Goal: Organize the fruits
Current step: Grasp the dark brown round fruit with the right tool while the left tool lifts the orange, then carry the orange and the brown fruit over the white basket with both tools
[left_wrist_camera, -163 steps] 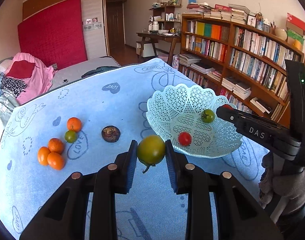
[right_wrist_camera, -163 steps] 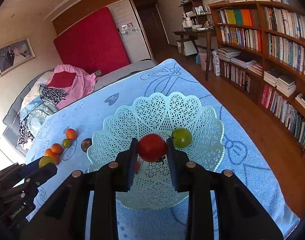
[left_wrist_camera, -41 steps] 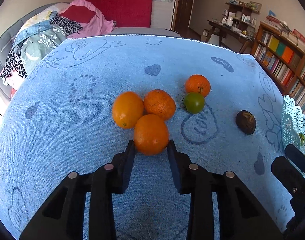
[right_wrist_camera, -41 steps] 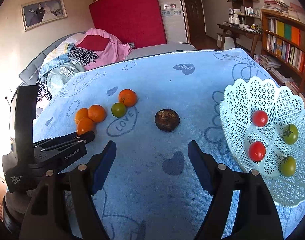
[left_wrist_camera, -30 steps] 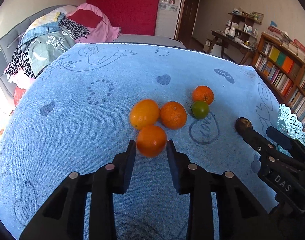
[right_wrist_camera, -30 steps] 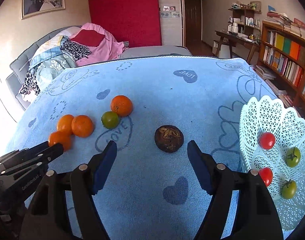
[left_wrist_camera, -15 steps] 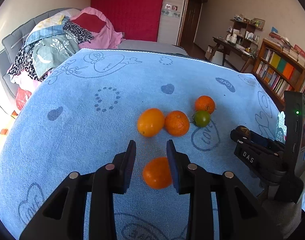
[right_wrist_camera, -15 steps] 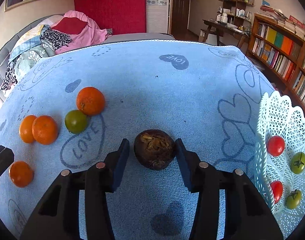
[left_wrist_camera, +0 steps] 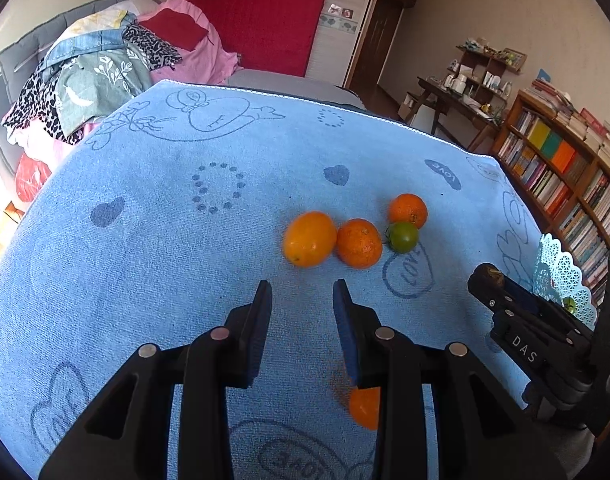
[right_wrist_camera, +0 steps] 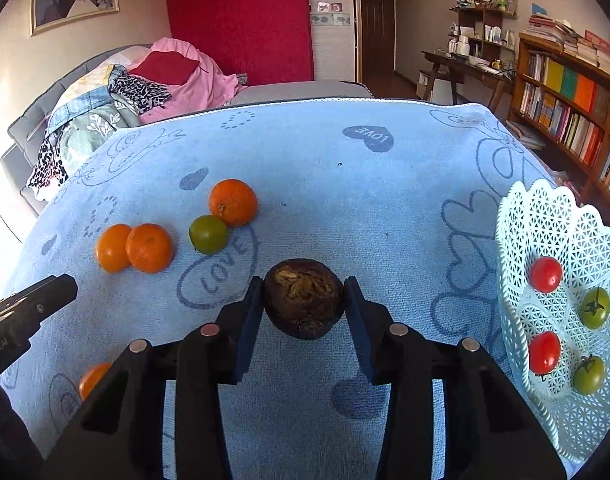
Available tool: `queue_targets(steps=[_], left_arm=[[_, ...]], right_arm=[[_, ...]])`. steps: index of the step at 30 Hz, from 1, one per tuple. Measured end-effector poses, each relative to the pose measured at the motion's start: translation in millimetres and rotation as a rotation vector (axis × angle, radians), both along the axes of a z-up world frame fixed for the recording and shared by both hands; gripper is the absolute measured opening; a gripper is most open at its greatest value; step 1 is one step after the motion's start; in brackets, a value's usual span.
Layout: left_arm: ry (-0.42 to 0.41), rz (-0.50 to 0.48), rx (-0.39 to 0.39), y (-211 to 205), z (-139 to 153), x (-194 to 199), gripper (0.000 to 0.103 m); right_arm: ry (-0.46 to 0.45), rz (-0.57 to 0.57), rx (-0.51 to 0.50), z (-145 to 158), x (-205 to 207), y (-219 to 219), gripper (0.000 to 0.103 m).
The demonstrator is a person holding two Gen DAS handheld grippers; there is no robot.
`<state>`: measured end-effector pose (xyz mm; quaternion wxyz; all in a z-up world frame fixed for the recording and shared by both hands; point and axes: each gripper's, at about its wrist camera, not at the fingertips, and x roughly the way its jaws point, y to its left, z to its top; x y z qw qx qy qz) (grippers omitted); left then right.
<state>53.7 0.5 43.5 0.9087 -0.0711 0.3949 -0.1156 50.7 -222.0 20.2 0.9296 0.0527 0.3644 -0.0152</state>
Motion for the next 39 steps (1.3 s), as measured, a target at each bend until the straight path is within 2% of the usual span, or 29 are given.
queue_targets(steps=[3, 6, 8, 9, 10, 14, 18, 20, 25, 39], left_arm=[[0.023, -0.020, -0.026, 3, -3, -5, 0.033], [0.028, -0.059, -0.010, -4, -5, -16, 0.035], [0.038, -0.104, -0.028, -11, -2, -22, 0.050], [0.031, -0.129, -0.040, -14, 1, -26, 0.060], [0.019, -0.153, -0.044, -18, 5, -32, 0.063], [-0.010, -0.257, 0.001, -39, 9, -53, 0.063], [-0.003, -0.306, 0.085, -54, -6, -67, 0.063], [0.028, -0.307, 0.107, -57, -18, -67, 0.060], [0.057, -0.305, 0.138, -64, -32, -64, 0.043], [0.031, -0.293, 0.137, -60, -29, -63, 0.040]], right_arm=[[-0.003, 0.010, 0.005, 2, -9, 2, 0.042], [-0.004, 0.012, 0.008, 3, -17, 1, 0.042], [-0.003, 0.011, 0.010, 4, -21, -1, 0.042], [-0.004, 0.010, 0.010, 4, -24, -1, 0.042], [-0.006, 0.009, 0.010, 5, -26, -3, 0.042], [-0.022, 0.000, 0.026, 11, -35, -10, 0.042], [-0.038, 0.004, 0.040, 16, -43, -15, 0.042], [-0.043, 0.009, 0.044, 17, -46, -16, 0.042], [-0.055, 0.015, 0.052, 22, -52, -19, 0.042], [-0.100, 0.005, 0.091, 40, -70, -34, 0.042]])
